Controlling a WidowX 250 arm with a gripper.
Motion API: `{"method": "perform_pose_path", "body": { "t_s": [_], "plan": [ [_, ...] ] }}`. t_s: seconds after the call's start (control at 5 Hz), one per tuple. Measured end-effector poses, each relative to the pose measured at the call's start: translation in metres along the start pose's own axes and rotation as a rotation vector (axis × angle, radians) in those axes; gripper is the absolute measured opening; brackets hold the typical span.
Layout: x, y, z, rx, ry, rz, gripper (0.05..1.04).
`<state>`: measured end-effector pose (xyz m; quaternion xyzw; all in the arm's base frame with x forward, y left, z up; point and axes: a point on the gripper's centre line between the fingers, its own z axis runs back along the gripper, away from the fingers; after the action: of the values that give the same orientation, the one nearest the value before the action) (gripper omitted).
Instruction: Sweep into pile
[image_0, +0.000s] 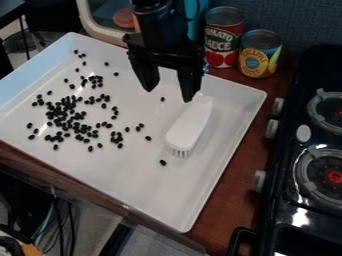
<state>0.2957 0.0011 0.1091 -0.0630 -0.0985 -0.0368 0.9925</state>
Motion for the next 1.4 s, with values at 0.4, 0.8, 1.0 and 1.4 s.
{"method": "perform_pose_path", "body": {
  "t_s": [0.4, 0.8, 1.0, 1.4],
  "plan": [
    [0.005, -0.006, -0.013, -0.026, -0.007, 0.045, 1.001],
    [0.025, -0.003, -0.037, -0.016, 0.029, 0.08, 1.001],
    [0.029, -0.005, -0.058, 0.028, 0.04, 0.031, 1.001],
    [0.019, 0.002, -0.073, 0.087, 0.009, -0.041, 1.001]
  ]
}}
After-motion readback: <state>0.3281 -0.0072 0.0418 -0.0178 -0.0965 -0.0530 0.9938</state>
